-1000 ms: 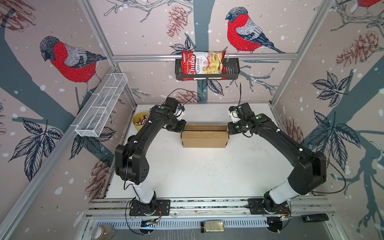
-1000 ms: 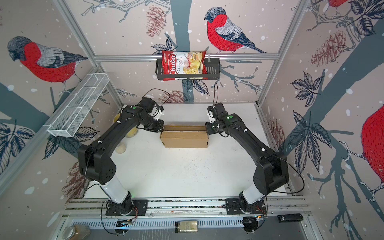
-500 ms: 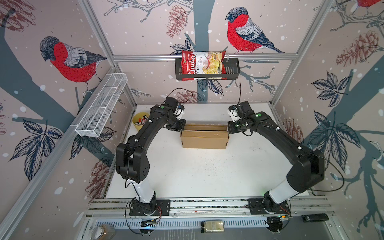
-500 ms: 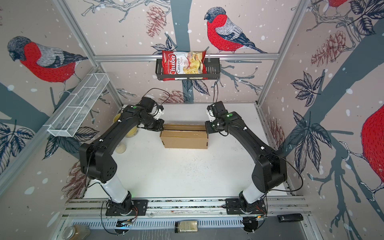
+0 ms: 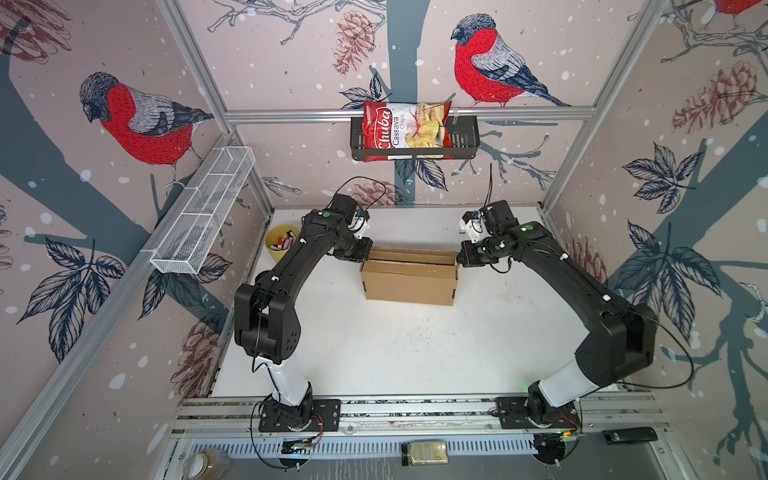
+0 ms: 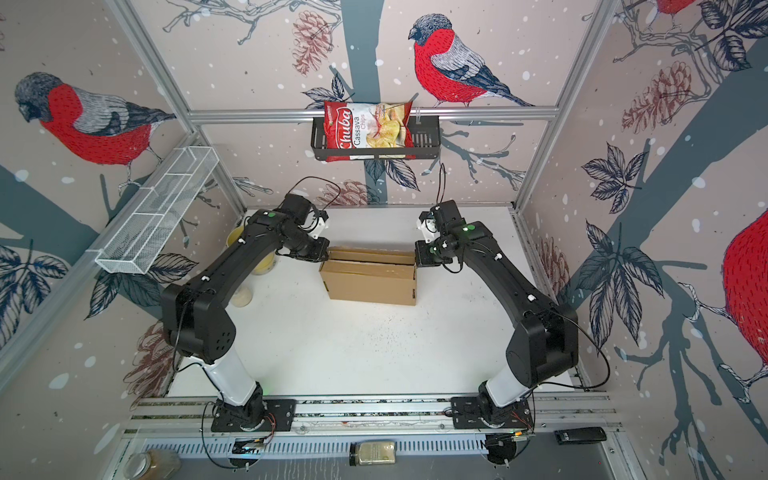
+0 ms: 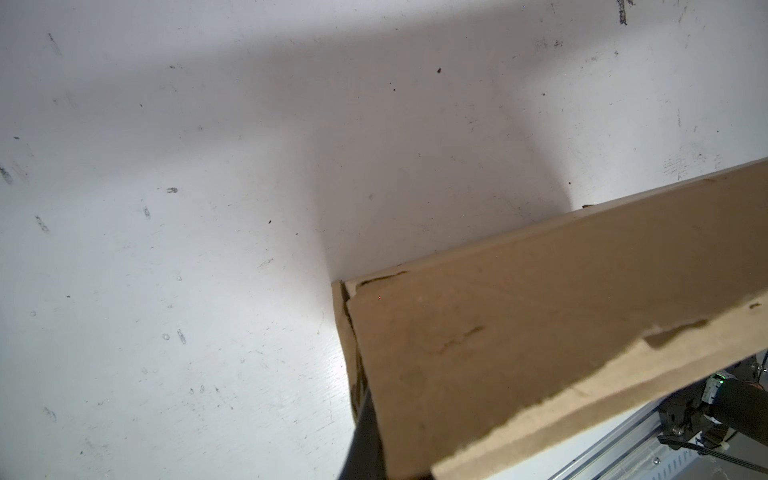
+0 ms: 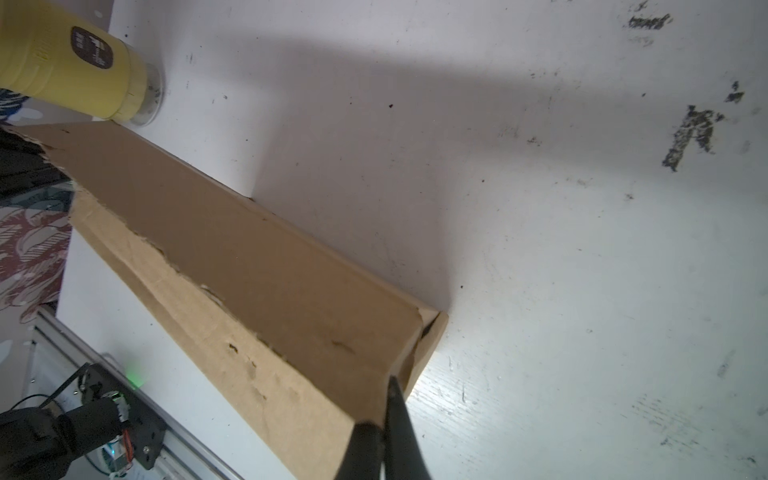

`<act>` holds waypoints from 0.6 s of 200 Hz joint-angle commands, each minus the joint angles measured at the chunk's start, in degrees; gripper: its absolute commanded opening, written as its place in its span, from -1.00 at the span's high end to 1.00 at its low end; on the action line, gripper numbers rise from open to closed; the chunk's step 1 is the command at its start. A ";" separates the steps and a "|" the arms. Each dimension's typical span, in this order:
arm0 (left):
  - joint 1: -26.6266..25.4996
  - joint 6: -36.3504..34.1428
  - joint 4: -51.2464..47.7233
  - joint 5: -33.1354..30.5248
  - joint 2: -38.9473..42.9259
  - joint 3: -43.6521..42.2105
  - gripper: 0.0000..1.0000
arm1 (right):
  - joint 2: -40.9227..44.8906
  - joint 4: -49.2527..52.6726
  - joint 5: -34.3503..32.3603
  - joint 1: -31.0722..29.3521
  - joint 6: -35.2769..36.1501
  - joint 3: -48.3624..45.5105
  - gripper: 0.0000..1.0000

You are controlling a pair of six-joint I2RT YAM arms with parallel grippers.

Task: Fold the paper box

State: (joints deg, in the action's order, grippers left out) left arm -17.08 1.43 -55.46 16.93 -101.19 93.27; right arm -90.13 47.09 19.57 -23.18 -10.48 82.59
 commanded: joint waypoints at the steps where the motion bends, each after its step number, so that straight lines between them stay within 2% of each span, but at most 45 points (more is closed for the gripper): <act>1: 0.02 -0.42 -2.39 0.42 -0.44 -0.63 1.00 | 0.48 -1.31 5.85 0.85 -1.47 -0.14 1.00; 104: 0.00 -0.11 -1.72 0.55 -0.58 -1.51 1.00 | 0.39 -2.09 15.74 5.25 -2.47 -2.23 1.00; 120: 0.00 0.04 -1.74 0.56 -0.42 -1.77 1.00 | 0.47 -2.78 18.97 5.86 -3.01 -2.99 1.00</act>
State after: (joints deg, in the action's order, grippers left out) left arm -17.08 1.50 -53.30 19.03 -101.34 92.27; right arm -90.06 46.70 31.70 -17.87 -12.16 80.34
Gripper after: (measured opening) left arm 0.048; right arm 0.053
